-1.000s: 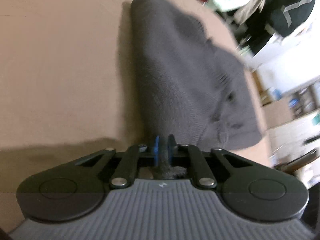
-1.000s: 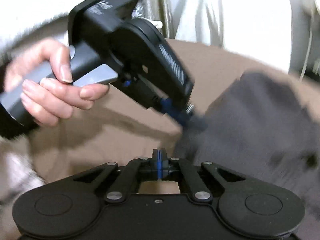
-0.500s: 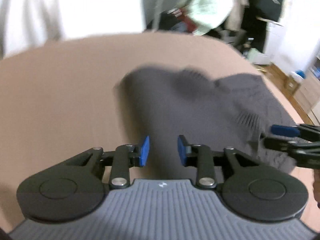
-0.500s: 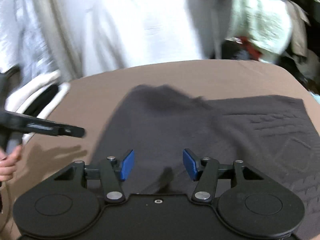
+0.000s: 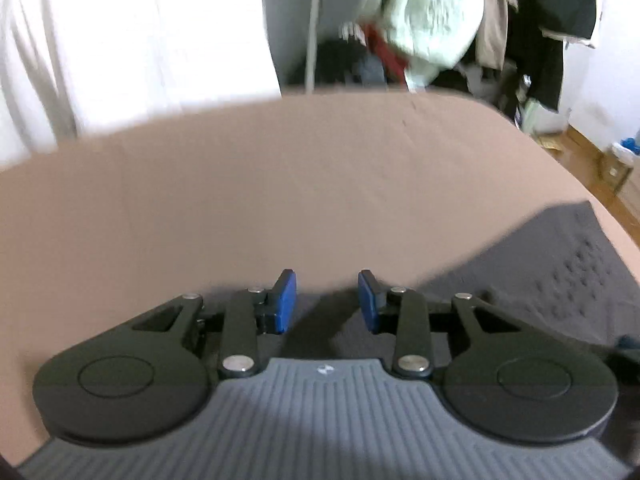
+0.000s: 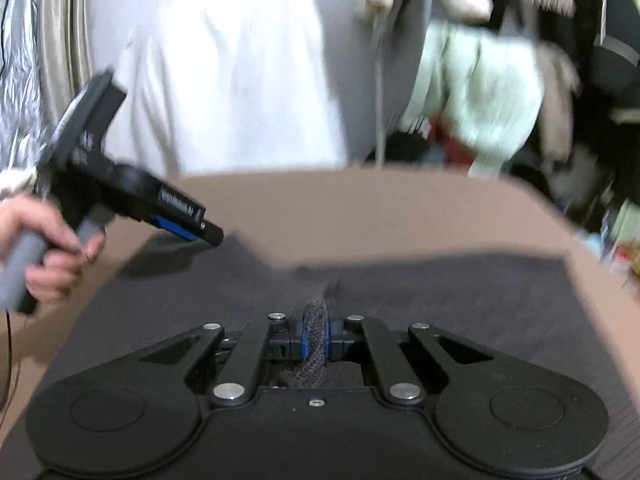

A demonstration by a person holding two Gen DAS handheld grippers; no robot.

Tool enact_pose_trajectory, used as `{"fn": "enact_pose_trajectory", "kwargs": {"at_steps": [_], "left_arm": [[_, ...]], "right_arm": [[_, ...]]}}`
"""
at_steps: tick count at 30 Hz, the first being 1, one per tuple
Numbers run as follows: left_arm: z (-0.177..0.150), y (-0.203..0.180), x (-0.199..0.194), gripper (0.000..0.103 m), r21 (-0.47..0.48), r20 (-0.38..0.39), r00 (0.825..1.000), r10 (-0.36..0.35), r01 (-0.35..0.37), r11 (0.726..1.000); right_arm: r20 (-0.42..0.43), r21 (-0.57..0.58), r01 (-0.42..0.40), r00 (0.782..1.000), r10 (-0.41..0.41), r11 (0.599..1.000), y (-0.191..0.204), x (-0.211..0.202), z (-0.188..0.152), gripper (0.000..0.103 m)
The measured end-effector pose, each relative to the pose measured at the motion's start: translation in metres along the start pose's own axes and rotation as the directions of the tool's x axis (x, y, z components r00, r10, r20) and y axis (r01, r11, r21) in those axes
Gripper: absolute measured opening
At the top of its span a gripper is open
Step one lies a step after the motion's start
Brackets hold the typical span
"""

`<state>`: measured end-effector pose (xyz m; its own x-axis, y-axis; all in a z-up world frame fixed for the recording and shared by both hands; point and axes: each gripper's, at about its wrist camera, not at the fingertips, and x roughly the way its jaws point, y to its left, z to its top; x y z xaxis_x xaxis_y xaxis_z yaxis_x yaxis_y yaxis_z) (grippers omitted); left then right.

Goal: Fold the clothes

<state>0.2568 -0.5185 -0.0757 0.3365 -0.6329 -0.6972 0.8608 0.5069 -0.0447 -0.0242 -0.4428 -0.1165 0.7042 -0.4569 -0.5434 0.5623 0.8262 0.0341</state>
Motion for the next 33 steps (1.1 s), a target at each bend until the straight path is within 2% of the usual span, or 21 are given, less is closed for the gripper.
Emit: {"fn": "enact_pose_trajectory", "kwargs": {"at_steps": [1,3,4,6,7,8,10,12,14,16,17,19,20,23,26,30,33], "left_arm": [[-0.003,-0.003,0.010,0.034,0.025,-0.053,0.998,0.028,-0.027,0.999],[-0.010,-0.008,0.027,0.035,0.063,-0.129,0.988,0.079,-0.071,0.995],[-0.014,-0.009,0.024,0.035,0.054,-0.110,0.990,0.083,-0.077,0.996],[-0.016,-0.010,0.005,0.036,0.018,-0.065,0.995,0.081,-0.080,0.997],[-0.017,-0.010,-0.006,0.040,-0.009,-0.048,0.996,0.070,-0.070,0.997],[-0.019,-0.010,-0.020,0.046,-0.031,-0.030,0.998,0.048,-0.048,0.998],[-0.024,-0.015,-0.044,0.048,-0.032,-0.028,0.998,-0.052,0.051,0.998],[-0.029,-0.023,-0.063,0.048,-0.021,-0.054,0.987,-0.154,0.153,0.988],[-0.042,-0.034,-0.076,0.048,-0.008,-0.125,0.965,-0.229,0.229,0.973],[-0.059,-0.050,-0.084,0.048,0.003,-0.177,0.932,-0.317,0.323,0.946],[-0.069,-0.056,-0.089,0.048,0.001,-0.185,0.908,-0.376,0.382,0.924],[-0.089,-0.068,-0.099,0.049,-0.006,-0.202,0.850,-0.487,0.496,0.868],[-0.100,-0.075,-0.105,0.049,0.000,-0.210,0.835,-0.508,0.520,0.854],[-0.132,-0.099,-0.117,0.049,0.049,-0.242,0.864,-0.442,0.465,0.884],[-0.146,-0.112,-0.098,0.051,0.036,-0.306,0.885,-0.352,0.380,0.924],[-0.155,-0.106,-0.107,0.051,-0.025,-0.252,0.902,-0.351,0.357,0.934],[-0.156,-0.105,-0.109,0.051,-0.049,-0.214,0.922,-0.322,0.319,0.947]], "right_arm": [[-0.032,-0.017,-0.013,0.999,0.013,1.000,-0.003,0.004,0.002,0.008],[-0.172,0.006,-0.020,0.985,0.021,1.000,-0.015,0.026,-0.009,0.011],[-0.205,0.032,-0.016,0.978,0.023,0.999,-0.022,0.026,-0.014,0.012],[-0.195,0.094,-0.005,0.981,0.023,0.996,-0.037,0.005,-0.020,0.016],[-0.189,0.124,0.000,0.982,0.024,0.992,-0.044,-0.005,-0.024,0.026],[-0.184,0.155,0.005,0.983,0.024,0.988,-0.052,-0.016,-0.027,0.046],[-0.173,0.215,0.015,0.985,0.023,0.976,-0.067,-0.036,-0.034,0.063],[-0.162,0.275,0.024,0.986,0.022,0.961,-0.082,-0.057,-0.040,0.063],[-0.152,0.334,0.032,0.988,0.020,0.942,-0.097,-0.078,-0.047,0.063],[-0.141,0.392,0.040,0.990,0.017,0.919,-0.112,-0.099,-0.053,0.063],[-0.141,0.423,0.042,0.990,0.020,0.905,-0.120,-0.107,-0.059,0.063],[-0.153,0.482,0.055,0.988,0.022,0.874,-0.137,-0.119,-0.075,0.063],[-0.161,0.501,0.072,0.987,0.012,0.862,-0.141,-0.126,-0.083,0.063],[-0.182,0.564,0.108,0.983,-0.004,0.819,-0.152,-0.134,-0.111,0.063],[-0.197,0.630,0.133,0.980,-0.009,0.765,-0.161,-0.131,-0.140,0.063],[-0.135,0.722,0.082,0.991,0.024,0.687,-0.166,-0.113,-0.161,0.065],[-0.066,0.775,0.027,0.997,0.040,0.631,-0.171,-0.098,-0.174,0.078]]}}
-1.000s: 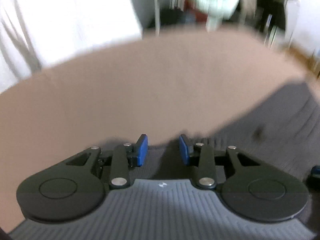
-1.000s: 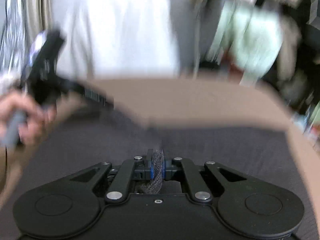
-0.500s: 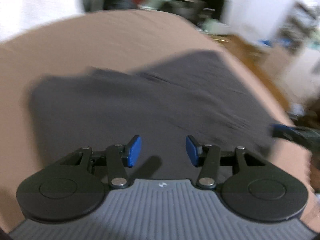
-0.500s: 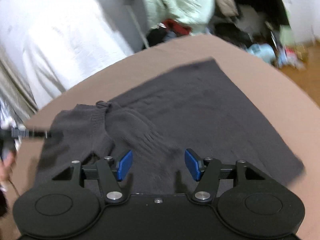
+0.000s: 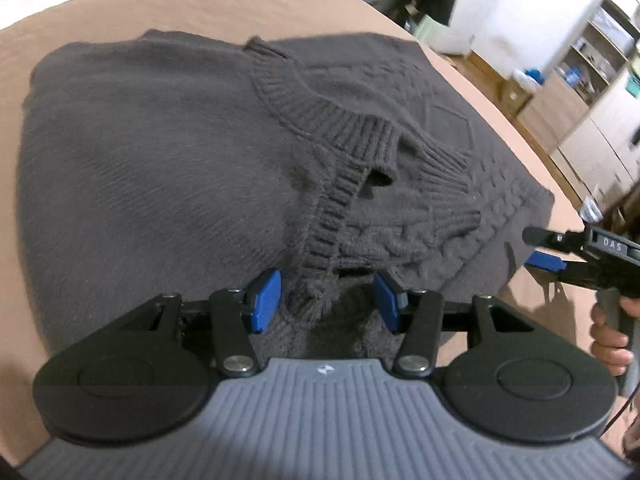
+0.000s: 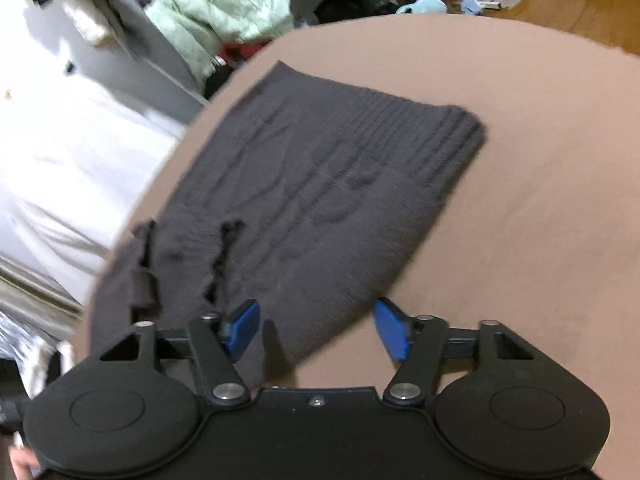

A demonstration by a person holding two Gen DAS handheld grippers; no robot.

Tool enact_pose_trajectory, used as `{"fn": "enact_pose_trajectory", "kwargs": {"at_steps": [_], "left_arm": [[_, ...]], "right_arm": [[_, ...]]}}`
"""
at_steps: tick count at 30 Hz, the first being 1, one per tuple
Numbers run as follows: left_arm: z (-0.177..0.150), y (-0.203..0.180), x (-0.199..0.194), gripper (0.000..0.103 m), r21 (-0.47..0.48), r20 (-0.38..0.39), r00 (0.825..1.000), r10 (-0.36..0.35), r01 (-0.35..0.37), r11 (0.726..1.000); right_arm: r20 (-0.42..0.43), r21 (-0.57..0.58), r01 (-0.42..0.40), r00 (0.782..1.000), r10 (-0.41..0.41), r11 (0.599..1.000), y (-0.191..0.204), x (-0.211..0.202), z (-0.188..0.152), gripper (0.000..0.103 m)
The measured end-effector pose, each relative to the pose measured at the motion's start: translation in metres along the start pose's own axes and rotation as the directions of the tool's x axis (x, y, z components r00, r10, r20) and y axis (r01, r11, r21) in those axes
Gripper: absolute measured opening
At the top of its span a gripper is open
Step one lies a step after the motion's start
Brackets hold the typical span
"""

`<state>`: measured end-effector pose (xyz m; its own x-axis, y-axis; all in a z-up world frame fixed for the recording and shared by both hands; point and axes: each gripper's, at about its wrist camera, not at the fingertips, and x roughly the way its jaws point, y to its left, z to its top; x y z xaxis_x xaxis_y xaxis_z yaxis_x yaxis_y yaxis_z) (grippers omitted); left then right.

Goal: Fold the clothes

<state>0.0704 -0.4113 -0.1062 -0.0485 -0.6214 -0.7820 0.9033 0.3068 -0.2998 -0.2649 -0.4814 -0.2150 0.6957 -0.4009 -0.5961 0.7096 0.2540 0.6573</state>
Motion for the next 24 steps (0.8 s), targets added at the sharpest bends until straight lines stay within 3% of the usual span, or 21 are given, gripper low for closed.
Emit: {"fn": "enact_pose_trajectory", "kwargs": {"at_steps": [2,4,6,7,8,11,13,15,16,18,21,22,24], "left_arm": [[-0.006,0.000,-0.007,0.051,-0.011,0.020,0.999,0.034,-0.033,0.999],[-0.009,0.000,-0.009,0.051,-0.028,0.024,0.998,0.055,-0.054,0.998],[-0.013,0.001,-0.016,0.051,-0.056,0.046,0.996,0.076,-0.073,0.996],[-0.016,0.001,-0.020,0.051,-0.072,0.060,0.994,0.086,-0.082,0.994],[-0.018,0.002,-0.024,0.051,-0.088,0.074,0.993,0.097,-0.090,0.992],[-0.025,0.004,-0.037,0.051,-0.137,0.116,0.985,0.130,-0.114,0.984],[-0.030,0.005,-0.045,0.048,-0.170,0.143,0.978,0.153,-0.128,0.977],[-0.035,0.007,-0.054,0.048,-0.204,0.168,0.970,0.177,-0.142,0.969],[-0.037,0.007,-0.058,0.048,-0.221,0.181,0.965,0.189,-0.148,0.964],[-0.043,0.019,-0.072,0.048,-0.254,0.204,0.955,0.214,-0.160,0.954],[-0.051,0.043,-0.098,0.049,-0.304,0.236,0.938,0.253,-0.176,0.936],[-0.054,0.051,-0.106,0.049,-0.320,0.246,0.932,0.266,-0.181,0.930],[-0.061,0.067,-0.121,0.049,-0.352,0.255,0.922,0.291,-0.192,0.916]], "right_arm": [[0.066,0.012,-0.057,0.996,0.056,0.998,-0.007,0.012,0.005,0.086],[0.122,0.031,-0.092,0.989,0.088,0.995,-0.014,0.023,0.013,0.085],[0.155,0.081,-0.101,0.984,0.088,0.992,-0.018,0.035,0.023,0.062],[0.146,0.107,-0.102,0.986,0.086,0.989,-0.019,0.041,0.028,0.021],[0.118,0.132,-0.098,0.990,0.082,0.986,-0.019,0.046,0.034,0.015],[0.092,0.145,-0.106,0.991,0.094,0.984,-0.010,0.054,0.046,0.014],[0.097,0.000,-0.075,0.993,0.074,0.997,0.020,0.054,0.053,0.014],[0.103,-0.221,-0.055,0.992,0.079,0.974,0.067,0.051,0.054,0.013],[0.099,-0.334,-0.066,0.990,0.105,0.940,0.093,0.048,0.047,0.012],[0.072,-0.552,-0.111,0.981,0.180,0.826,0.151,0.039,0.022,0.012],[0.000,-0.812,-0.161,0.962,0.275,0.561,0.236,0.027,-0.016,0.012],[-0.064,-0.855,-0.202,0.955,0.289,0.479,0.256,0.030,-0.032,0.012],[-0.216,-0.880,-0.304,0.941,0.262,0.364,0.272,0.050,-0.073,0.012]]}}
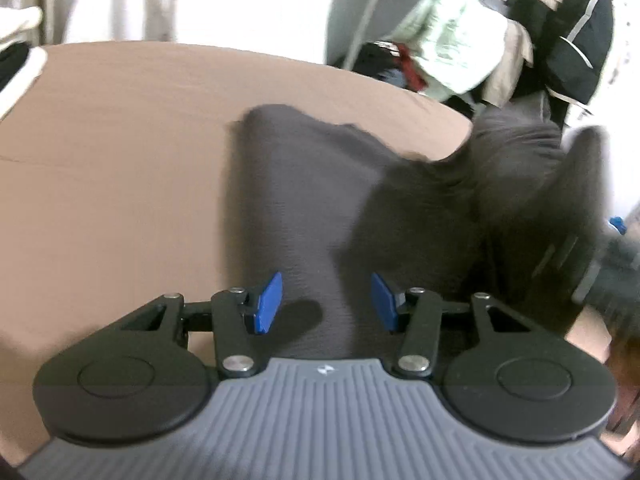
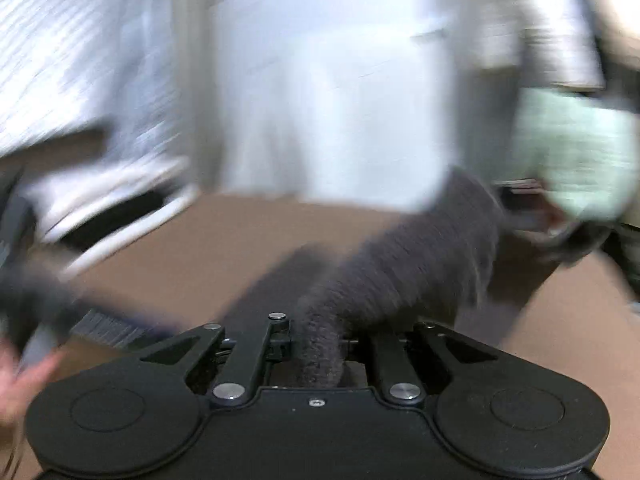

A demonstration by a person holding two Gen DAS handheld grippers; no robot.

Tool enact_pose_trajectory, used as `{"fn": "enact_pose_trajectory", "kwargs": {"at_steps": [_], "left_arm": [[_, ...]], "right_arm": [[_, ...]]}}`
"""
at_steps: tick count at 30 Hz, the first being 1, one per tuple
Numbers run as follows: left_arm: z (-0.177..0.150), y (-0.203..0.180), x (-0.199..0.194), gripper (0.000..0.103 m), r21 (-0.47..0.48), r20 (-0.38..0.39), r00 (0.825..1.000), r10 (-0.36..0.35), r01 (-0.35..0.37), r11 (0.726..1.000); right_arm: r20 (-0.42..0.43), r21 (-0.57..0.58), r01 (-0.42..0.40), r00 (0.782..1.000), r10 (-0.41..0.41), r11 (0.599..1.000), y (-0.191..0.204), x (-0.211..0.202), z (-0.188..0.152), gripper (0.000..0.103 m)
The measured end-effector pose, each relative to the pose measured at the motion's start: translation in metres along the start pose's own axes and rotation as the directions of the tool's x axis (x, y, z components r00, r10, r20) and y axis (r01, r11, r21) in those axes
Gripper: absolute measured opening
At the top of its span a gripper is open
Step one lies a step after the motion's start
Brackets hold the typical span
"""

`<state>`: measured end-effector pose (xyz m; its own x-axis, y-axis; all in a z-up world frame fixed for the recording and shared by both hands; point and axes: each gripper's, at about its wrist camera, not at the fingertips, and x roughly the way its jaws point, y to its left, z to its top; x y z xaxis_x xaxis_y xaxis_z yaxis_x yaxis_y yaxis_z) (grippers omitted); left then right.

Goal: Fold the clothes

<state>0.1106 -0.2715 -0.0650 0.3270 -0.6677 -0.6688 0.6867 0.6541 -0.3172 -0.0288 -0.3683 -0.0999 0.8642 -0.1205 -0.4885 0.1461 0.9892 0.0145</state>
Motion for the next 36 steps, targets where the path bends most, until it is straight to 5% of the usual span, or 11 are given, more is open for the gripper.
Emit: {"fn": "enact_pose_trajectory", "kwargs": {"at_steps": [4,10,13,20,26,33,36], "left_arm": [[-0.014,0.029,-0.002,0.049,-0.033,-0.030,0.999,0.014,-0.015,0.999],[-0.034,0.036,0.013,0.049,-0.146,-0.031,0.995,-0.096,0.090,0.985],[-0.034,0.031,0.010,0.049,-0.123,-0.016,0.993,-0.120,0.118,0.985],[-0.025,0.037,-0.007,0.052,-0.148,0.061,0.965,-0.255,0.261,0.954],[-0.028,0.030,0.001,0.064,-0.163,0.066,0.967,-0.244,0.252,0.954],[-0.032,0.057,0.014,0.072,-0.334,0.093,0.935,-0.342,0.353,0.874],[-0.032,0.071,0.016,0.078,-0.402,0.121,0.923,-0.364,0.381,0.832]], "right_arm": [[-0.176,-0.120,-0.054,0.984,0.033,0.991,0.050,0.063,-0.049,0.012],[-0.140,0.012,-0.041,0.989,0.042,0.999,0.036,0.060,-0.049,0.013],[-0.135,0.033,-0.029,0.990,0.033,0.999,0.032,0.055,-0.044,0.013],[-0.161,-0.203,0.056,0.983,-0.090,0.978,0.083,0.032,-0.059,0.013],[-0.061,-0.341,0.174,0.977,-0.207,0.924,0.115,0.036,-0.067,0.015],[-0.001,-0.579,0.230,0.959,-0.283,0.782,0.159,0.045,-0.083,0.015],[0.000,-0.579,0.208,0.967,-0.255,0.788,0.162,0.043,-0.084,0.014]]}}
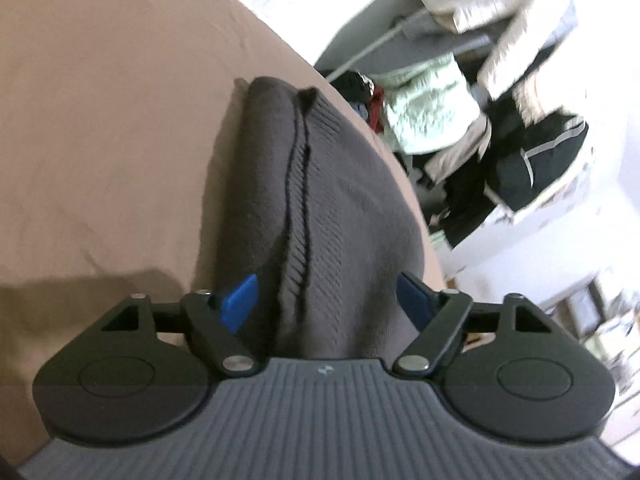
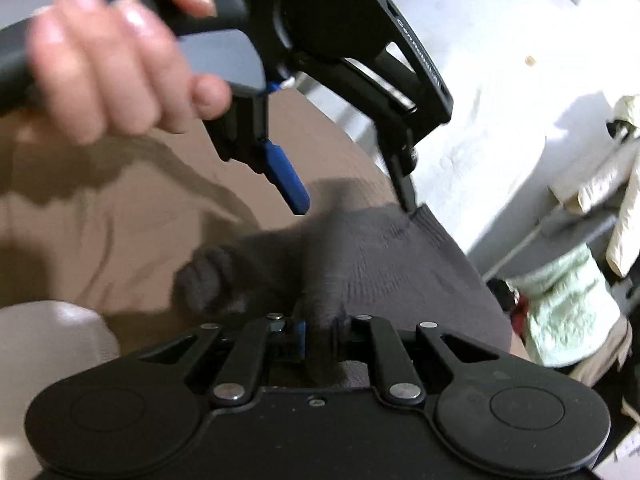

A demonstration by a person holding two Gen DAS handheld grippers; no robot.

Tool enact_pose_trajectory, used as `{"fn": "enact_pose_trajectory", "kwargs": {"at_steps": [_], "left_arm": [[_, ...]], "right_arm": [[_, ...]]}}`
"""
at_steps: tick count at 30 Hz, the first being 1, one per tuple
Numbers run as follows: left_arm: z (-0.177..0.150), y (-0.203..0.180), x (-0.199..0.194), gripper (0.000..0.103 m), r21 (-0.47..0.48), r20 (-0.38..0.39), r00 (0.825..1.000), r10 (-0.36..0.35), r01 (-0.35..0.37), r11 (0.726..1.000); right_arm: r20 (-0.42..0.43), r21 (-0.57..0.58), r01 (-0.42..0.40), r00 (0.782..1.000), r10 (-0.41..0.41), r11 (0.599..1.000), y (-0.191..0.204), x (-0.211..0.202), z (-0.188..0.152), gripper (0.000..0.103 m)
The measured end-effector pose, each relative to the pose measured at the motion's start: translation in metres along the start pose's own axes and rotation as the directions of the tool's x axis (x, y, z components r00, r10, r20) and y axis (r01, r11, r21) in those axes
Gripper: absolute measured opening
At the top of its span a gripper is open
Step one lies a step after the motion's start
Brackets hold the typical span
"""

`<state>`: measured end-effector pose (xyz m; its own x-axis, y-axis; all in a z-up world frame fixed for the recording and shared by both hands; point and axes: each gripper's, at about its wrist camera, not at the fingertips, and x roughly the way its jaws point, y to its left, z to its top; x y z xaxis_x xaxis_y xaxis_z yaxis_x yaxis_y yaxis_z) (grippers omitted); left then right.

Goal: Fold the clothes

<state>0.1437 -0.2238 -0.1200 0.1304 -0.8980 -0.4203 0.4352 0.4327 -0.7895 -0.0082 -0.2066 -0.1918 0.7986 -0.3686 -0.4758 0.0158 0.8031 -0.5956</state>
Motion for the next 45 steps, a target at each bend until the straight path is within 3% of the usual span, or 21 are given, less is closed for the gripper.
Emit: {"fn": "enact_pose_trajectory", "kwargs": {"at_steps": [3,6,7,8,9,10,12,13,14,20,22,24,28,29,30,31,32,35,39,42,45], "left_arm": [[0.007,0.012,0.006,0.078,-0.073,-0.054,0.997,-0.055,0.051,0.996],[0.001,0.003,0.015,0.078,0.023,-0.107,0.994,0.009,-0.006,1.000],[-0.002,-0.001,0.018,0.078,0.066,-0.119,0.992,0.036,-0.029,0.997],[-0.005,-0.006,0.022,0.078,0.115,-0.134,0.988,0.070,-0.055,0.992],[-0.010,-0.013,0.028,0.078,0.173,-0.154,0.982,0.112,-0.085,0.981],[-0.016,-0.020,0.035,0.078,0.240,-0.173,0.969,0.178,-0.134,0.962],[-0.025,-0.036,0.038,0.062,0.348,-0.141,0.952,0.271,-0.208,0.914],[-0.030,-0.045,0.038,0.040,0.390,-0.110,0.949,0.295,-0.232,0.891],[-0.034,-0.053,0.037,0.031,0.431,-0.078,0.945,0.318,-0.256,0.865],[-0.060,-0.102,0.033,0.019,0.616,0.110,0.899,0.423,-0.396,0.681],[-0.057,-0.096,0.037,0.015,0.579,0.063,0.872,0.485,-0.428,0.694],[-0.052,-0.069,0.046,0.013,0.495,0.000,0.850,0.527,-0.458,0.739],[-0.044,-0.042,0.047,0.013,0.401,-0.055,0.878,0.476,-0.417,0.816],[-0.043,-0.043,0.047,0.013,0.388,-0.062,0.880,0.471,-0.414,0.824],[-0.042,-0.044,0.047,0.013,0.385,-0.064,0.881,0.469,-0.412,0.826],[-0.043,-0.044,0.046,0.013,0.390,-0.060,0.881,0.468,-0.411,0.824],[-0.045,-0.044,0.046,0.013,0.396,-0.058,0.882,0.469,-0.410,0.821],[-0.050,-0.041,0.048,0.013,0.403,-0.063,0.881,0.469,-0.408,0.819],[-0.055,-0.045,0.052,0.014,0.433,-0.057,0.874,0.482,-0.413,0.801],[-0.061,-0.051,0.042,0.018,0.495,-0.023,0.863,0.505,-0.429,0.756],[-0.062,-0.060,0.031,0.021,0.521,-0.007,0.874,0.486,-0.412,0.747]], "right_arm": [[0.011,0.045,-0.042,0.999,0.042,0.998,-0.008,-0.007,-0.003,0.014],[0.046,0.125,-0.100,0.994,0.095,0.987,-0.024,-0.021,-0.011,0.017],[0.073,0.195,-0.128,0.991,0.116,0.972,-0.034,-0.027,-0.016,0.025],[0.102,0.263,-0.157,0.986,0.135,0.952,-0.043,-0.032,-0.021,0.041],[0.131,0.338,-0.188,0.980,0.152,0.922,-0.053,-0.038,-0.029,0.045],[0.159,0.418,-0.220,0.973,0.167,0.881,-0.064,-0.043,-0.039,0.045],[0.170,0.546,-0.249,0.968,0.186,0.800,-0.080,-0.052,-0.059,0.045],[0.154,0.594,-0.234,0.972,0.177,0.769,-0.086,-0.055,-0.069,0.045],[0.137,0.640,-0.218,0.976,0.170,0.737,-0.092,-0.059,-0.080,0.047],[-0.027,0.756,-0.030,0.997,0.077,0.654,-0.114,-0.068,-0.122,0.056],[-0.050,0.765,0.000,0.997,0.058,0.643,-0.117,-0.062,-0.132,0.059],[-0.064,0.772,0.020,0.997,0.046,0.635,-0.119,-0.055,-0.140,0.059],[-0.043,0.784,0.001,0.998,0.053,0.620,-0.125,-0.022,-0.141,0.064],[-0.029,0.803,0.000,0.999,0.038,0.596,-0.129,-0.023,-0.142,0.056],[-0.014,0.821,-0.001,1.000,0.023,0.572,-0.133,-0.023,-0.143,0.042],[0.022,0.847,-0.027,1.000,0.015,0.531,-0.138,-0.030,-0.143,0.017],[0.042,0.859,-0.034,0.999,-0.003,0.511,-0.141,-0.040,-0.140,0.014],[-0.028,0.832,0.068,0.996,-0.081,0.551,-0.135,-0.062,-0.130,0.010],[-0.202,0.788,0.148,0.979,0.025,0.597,-0.115,-0.042,-0.153,0.009],[-0.150,0.856,0.078,0.984,0.101,0.510,-0.123,-0.043,-0.163,0.010],[-0.121,0.809,0.049,0.989,0.085,0.586,-0.133,-0.057,-0.148,0.021]]}}
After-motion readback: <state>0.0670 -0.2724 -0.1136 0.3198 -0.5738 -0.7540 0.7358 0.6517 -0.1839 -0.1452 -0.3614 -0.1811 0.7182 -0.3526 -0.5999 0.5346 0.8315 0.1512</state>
